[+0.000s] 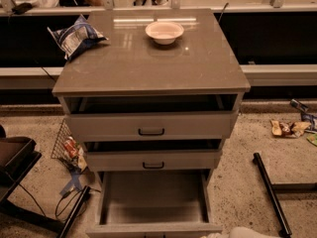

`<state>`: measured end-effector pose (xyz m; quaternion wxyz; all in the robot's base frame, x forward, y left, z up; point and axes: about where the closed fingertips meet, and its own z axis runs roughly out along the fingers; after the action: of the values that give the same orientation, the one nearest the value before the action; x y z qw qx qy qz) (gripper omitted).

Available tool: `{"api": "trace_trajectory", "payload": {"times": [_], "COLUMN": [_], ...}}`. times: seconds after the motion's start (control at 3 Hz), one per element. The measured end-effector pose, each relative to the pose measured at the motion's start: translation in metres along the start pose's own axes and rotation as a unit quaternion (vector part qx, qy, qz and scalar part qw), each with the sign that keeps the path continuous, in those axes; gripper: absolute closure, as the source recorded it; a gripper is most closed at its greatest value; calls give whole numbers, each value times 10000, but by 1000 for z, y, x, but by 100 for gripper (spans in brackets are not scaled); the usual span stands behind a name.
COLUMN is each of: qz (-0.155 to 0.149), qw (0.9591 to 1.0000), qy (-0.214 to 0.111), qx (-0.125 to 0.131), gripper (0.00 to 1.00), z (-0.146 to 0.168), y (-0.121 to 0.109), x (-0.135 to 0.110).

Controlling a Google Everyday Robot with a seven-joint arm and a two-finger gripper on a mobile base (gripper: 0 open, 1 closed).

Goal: Close bottom drawer

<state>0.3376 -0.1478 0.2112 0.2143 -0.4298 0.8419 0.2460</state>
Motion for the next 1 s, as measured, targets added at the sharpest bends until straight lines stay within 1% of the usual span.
{"api": "trace_trajectory", "payload": {"times": [0.33,0.67,1.0], "qz": [21,-191,-522], "qw": [10000,9997,9981], "qy": [28,-66,-302], "qx": [-34,-117,-86], "gripper": [100,100,100], "z": [10,30,45], "y": [5,2,-20], "x": [2,-8,-31]}}
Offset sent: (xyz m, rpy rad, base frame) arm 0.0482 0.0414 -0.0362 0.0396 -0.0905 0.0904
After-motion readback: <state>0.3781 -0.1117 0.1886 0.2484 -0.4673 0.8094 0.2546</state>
